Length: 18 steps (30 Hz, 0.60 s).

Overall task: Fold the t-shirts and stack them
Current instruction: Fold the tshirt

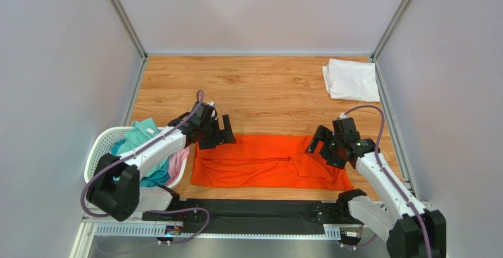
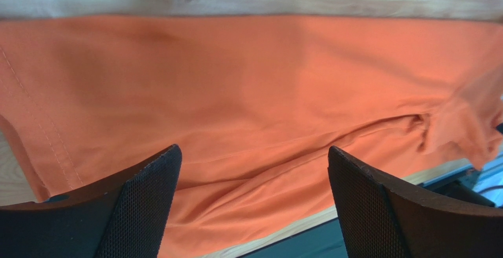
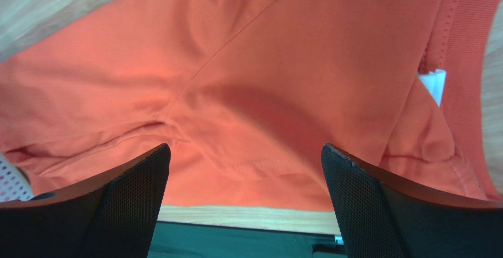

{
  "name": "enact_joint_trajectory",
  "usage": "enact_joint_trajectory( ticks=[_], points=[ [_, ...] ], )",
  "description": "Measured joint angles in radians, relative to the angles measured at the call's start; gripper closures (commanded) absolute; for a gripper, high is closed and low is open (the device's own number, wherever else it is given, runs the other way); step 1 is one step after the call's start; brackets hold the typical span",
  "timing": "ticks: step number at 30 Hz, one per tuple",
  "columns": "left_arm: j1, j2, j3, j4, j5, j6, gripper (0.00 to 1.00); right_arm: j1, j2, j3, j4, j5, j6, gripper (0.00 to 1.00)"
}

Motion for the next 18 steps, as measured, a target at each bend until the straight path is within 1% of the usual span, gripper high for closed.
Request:
enact_joint_trajectory(
  ticks=[4,9,15,18],
  points=[
    [0.001,0.041,-0.06,0.016,-0.002,-0.008,0.0,-0.001,0.129,-0.027,0.079,0.006,0.012,0.0],
    [0.001,0.047,-0.127,0.035,-0.025,-0.016,0.0,-0.023,0.28,-0.031,0.167,0.032,0.014,0.0],
    [0.002,-0.008,-0.186,0.104,-0.021,-0.05,0.0,-0.032,0.448,0.074,0.242,0.032,-0.008,0.0],
    [0.002,-0.071,-0.246,0.151,-0.006,-0.079,0.0,-0.033,0.581,0.181,0.271,0.022,-0.028,0.0]
  ],
)
